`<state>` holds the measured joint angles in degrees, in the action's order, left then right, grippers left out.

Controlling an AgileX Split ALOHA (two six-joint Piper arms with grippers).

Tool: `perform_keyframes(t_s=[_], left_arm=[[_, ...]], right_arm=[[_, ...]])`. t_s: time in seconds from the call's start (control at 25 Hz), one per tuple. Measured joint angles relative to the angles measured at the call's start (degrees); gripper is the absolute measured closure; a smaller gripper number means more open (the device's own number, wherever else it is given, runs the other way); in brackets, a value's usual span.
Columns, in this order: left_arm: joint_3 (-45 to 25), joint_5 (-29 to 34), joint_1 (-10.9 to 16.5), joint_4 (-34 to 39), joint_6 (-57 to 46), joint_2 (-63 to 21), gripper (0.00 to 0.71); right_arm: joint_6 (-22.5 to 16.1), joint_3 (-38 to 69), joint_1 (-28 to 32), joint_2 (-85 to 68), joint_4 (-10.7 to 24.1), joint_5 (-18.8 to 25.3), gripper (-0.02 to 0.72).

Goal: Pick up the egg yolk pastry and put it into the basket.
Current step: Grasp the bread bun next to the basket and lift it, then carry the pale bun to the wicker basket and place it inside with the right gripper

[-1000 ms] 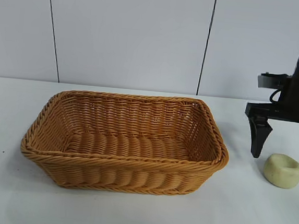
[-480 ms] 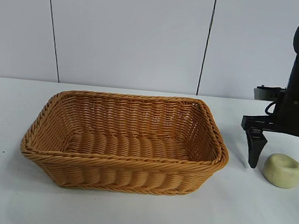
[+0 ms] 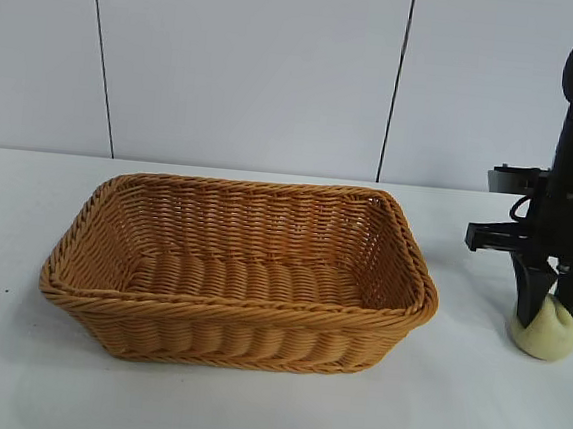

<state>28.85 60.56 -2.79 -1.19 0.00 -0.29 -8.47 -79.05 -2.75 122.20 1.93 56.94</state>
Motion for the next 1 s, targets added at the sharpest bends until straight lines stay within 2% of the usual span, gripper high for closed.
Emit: perform_keyframes(t_s=[0.2,0.52,0.76,1.0], left_arm=[[0.0,0.0,0.0,0.0,0.0,0.0,0.105],[0.0,0.0,0.0,0.0,0.0,0.0,0.105],[0.0,0.0,0.0,0.0,0.0,0.0,0.105],[0.0,0.0,0.0,0.0,0.0,0.0,0.105]], right_arm=[[0.2,-1.4,0.0,-1.9,-0.1,1.5,0.671],[0.6,-9.9,0.0,-12.9,-3.2,7.2,0.680],[1.5,-12.0,-0.2,-15.6,-4.4,9.2,0.682],[1.5,-12.0,-5.7,-15.8,-4.8,9.8,0.682]])
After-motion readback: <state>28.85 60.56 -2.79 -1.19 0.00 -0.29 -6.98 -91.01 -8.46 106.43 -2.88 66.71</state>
